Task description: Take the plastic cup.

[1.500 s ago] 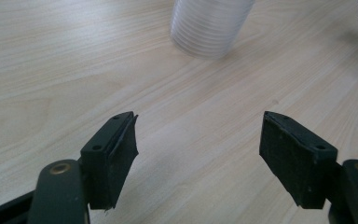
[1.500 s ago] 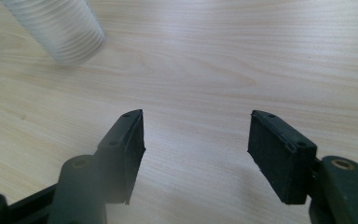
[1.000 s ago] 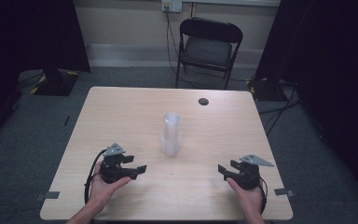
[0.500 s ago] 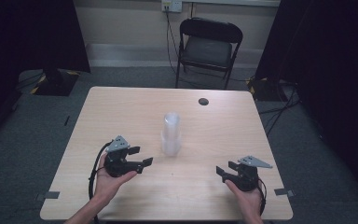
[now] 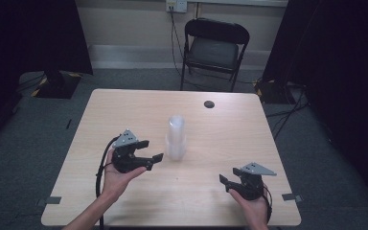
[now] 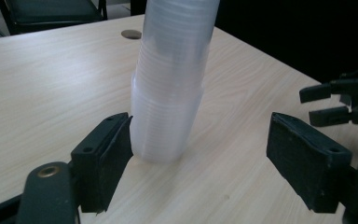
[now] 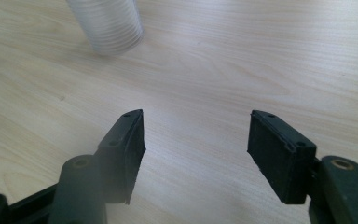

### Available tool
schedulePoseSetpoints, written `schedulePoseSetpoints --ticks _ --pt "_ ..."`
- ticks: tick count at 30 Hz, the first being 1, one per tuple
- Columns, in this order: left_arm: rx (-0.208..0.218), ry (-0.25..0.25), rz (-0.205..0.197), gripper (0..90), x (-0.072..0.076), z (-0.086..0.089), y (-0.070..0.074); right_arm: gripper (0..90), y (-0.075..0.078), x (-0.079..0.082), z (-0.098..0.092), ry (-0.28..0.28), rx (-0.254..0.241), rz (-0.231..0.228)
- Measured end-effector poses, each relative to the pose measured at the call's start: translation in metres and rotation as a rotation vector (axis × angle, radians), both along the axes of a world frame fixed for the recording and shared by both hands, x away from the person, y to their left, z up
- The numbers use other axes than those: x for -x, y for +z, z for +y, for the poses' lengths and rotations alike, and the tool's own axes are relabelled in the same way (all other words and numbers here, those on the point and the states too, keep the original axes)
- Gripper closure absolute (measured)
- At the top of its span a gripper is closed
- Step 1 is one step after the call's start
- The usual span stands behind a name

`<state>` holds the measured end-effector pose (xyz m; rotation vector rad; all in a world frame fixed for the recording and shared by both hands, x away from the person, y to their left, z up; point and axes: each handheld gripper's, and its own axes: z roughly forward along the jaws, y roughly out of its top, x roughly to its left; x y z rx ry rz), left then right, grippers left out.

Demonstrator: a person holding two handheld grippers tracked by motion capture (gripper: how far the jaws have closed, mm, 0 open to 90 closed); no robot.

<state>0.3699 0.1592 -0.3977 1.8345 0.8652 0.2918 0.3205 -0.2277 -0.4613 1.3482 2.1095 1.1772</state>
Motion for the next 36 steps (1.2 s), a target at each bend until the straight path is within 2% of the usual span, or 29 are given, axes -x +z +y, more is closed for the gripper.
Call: schedulePoseSetpoints --ticks 2,10,17,18,22,26,30,31,34,36 --pt "-0.009 -0.003 -0.023 22.0 -0.006 -0.002 0.007 35.9 -0.002 -0.002 0.000 0.004 -0.007 0.012" --pt "0.000 0.005 -0.066 25.2 -0.019 -0.009 0.026 35.5 -0.003 -0.003 0.000 0.011 -0.007 0.017" --pt "0.025 -0.006 -0.099 26.6 -0.030 -0.018 0.032 35.2 -0.004 -0.002 -0.001 0.009 -0.006 0.026" --pt "0.021 -0.013 -0.095 26.2 -0.035 -0.022 0.033 35.2 -0.005 -0.001 -0.001 0.006 -0.006 0.027" --pt "0.003 -0.017 -0.129 24.9 -0.044 -0.030 0.036 35.0 -0.005 -0.001 -0.002 0.003 -0.002 0.026" --pt "0.001 -0.032 -0.132 22.0 -0.054 -0.038 0.035 34.8 -0.006 0.001 -0.004 -0.002 0.002 0.028" --pt "-0.021 -0.010 -0.109 16.9 -0.061 -0.046 0.030 34.8 -0.007 0.001 -0.005 -0.006 0.003 0.033" --pt "-0.030 -0.014 -0.107 17.5 -0.063 -0.048 0.029 34.8 -0.008 0.001 -0.005 -0.007 0.005 0.034" --pt "-0.014 -0.018 -0.101 17.6 -0.069 -0.051 0.026 34.8 -0.009 0.000 -0.006 -0.009 0.003 0.038" --pt "-0.032 -0.018 -0.106 19.4 -0.072 -0.054 0.024 34.8 -0.009 -0.001 -0.006 -0.008 0.006 0.038"
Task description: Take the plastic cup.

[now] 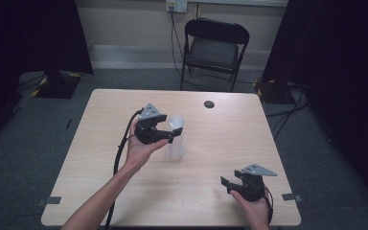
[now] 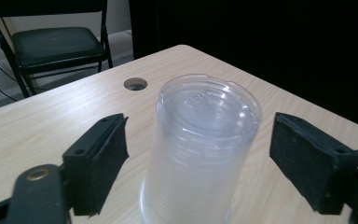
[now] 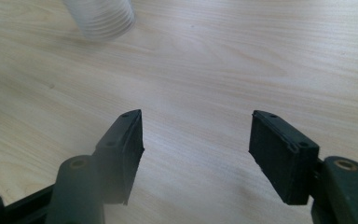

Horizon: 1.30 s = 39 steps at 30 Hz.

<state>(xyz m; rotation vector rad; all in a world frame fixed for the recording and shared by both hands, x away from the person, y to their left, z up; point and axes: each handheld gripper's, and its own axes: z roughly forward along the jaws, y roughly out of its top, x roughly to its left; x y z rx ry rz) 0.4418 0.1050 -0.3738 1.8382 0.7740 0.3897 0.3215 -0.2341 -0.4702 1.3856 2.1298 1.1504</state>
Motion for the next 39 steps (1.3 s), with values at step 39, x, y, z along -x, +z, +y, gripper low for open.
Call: schedulePoseSetpoints --ticks 39 --pt "-0.092 -0.014 0.069 30.1 -0.018 -0.022 -0.035 34.5 -0.002 0.001 0.000 0.005 -0.002 0.007"
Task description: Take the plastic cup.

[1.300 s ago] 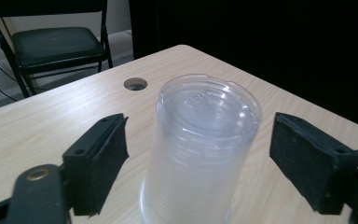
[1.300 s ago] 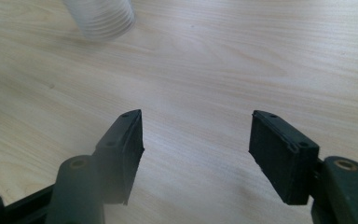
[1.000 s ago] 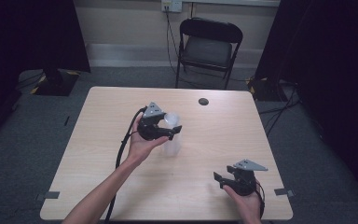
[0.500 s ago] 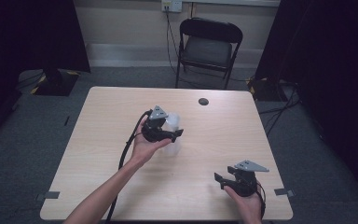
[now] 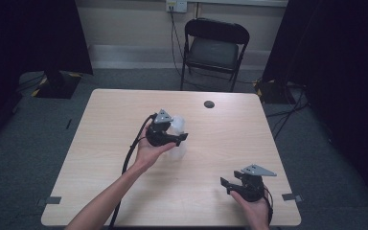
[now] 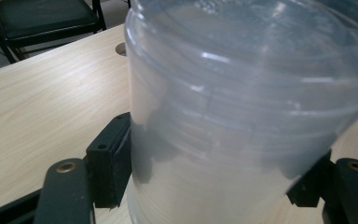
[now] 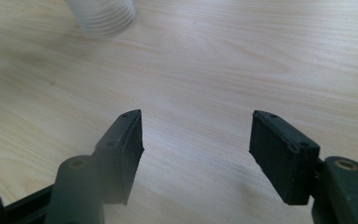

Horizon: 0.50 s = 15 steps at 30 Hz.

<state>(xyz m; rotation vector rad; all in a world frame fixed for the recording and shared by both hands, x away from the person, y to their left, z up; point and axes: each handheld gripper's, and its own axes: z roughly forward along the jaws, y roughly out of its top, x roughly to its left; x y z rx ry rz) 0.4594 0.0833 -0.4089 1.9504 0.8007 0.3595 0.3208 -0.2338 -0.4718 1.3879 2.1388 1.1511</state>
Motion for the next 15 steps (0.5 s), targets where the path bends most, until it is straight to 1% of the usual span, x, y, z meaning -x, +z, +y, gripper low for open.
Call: schedulePoseSetpoints --ticks 2,7,8,11,13,14,15 --pt "-0.005 -0.002 0.002 30.1 0.0001 0.0010 0.0006 34.5 0.0001 0.0000 -0.0001 -0.001 0.000 -0.002" --pt "0.015 0.006 -0.005 30.1 0.0015 0.0012 0.0024 34.5 -0.0002 -0.0002 0.0001 0.000 -0.003 0.001" --pt "0.010 0.001 -0.010 30.1 0.0014 0.0018 0.0031 34.5 -0.0002 -0.0001 0.0002 0.000 -0.002 0.002" --pt "0.016 0.001 -0.013 30.1 0.0024 0.0017 0.0047 34.5 -0.0001 -0.0001 0.0005 0.000 -0.002 0.002" --pt "0.032 0.008 -0.020 30.2 0.0035 0.0019 0.0064 34.5 -0.0001 0.0000 0.0005 -0.001 -0.001 0.003" --pt "0.047 0.014 -0.011 30.2 0.0038 0.0018 0.0070 34.5 0.0001 0.0002 0.0004 -0.003 0.000 -0.002" --pt "0.050 0.017 -0.004 30.2 0.0036 0.0026 0.0077 34.5 0.0005 0.0004 0.0002 -0.006 0.002 -0.007"
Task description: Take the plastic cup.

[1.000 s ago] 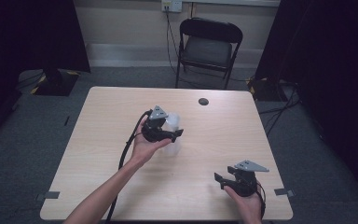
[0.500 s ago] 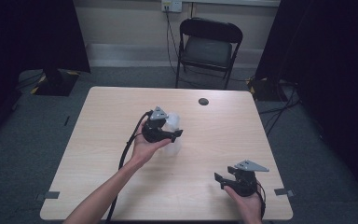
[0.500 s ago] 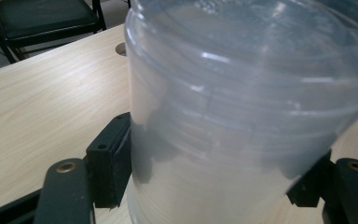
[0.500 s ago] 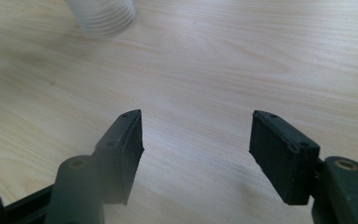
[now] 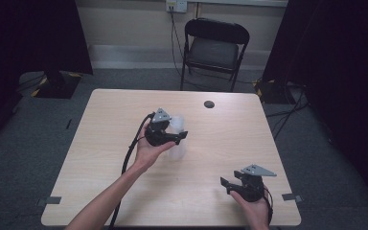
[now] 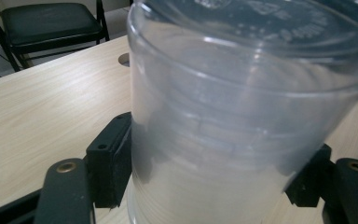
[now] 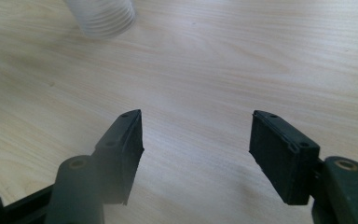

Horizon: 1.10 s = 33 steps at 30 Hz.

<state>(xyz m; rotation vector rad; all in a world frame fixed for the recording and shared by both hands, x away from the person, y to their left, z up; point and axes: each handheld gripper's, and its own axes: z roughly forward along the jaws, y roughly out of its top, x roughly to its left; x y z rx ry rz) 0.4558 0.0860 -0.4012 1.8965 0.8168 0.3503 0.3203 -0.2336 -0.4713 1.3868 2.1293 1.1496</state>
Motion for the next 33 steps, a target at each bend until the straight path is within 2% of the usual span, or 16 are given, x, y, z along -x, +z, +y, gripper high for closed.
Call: schedulePoseSetpoints --ticks 4,10,17,25,30,33 --pt "0.025 0.011 -0.001 30.6 0.001 0.001 0.003 34.5 0.000 0.000 0.000 -0.008 -0.003 0.005" --pt "0.027 0.019 -0.026 31.0 0.005 0.002 0.011 34.5 0.000 0.000 0.000 -0.004 -0.002 0.002" --pt "0.066 0.026 -0.043 30.7 0.009 0.004 0.019 34.5 -0.001 -0.001 0.000 -0.006 0.004 0.003" --pt "0.076 0.034 -0.057 31.4 0.011 0.006 0.023 34.5 -0.001 -0.001 0.000 -0.007 0.001 0.004" --pt "0.083 0.030 -0.082 32.1 0.012 0.008 0.026 34.5 -0.001 -0.001 0.000 -0.009 -0.001 0.004" --pt "0.103 0.033 -0.100 32.6 0.013 0.009 0.028 34.5 -0.001 -0.001 0.000 -0.007 0.000 0.003"
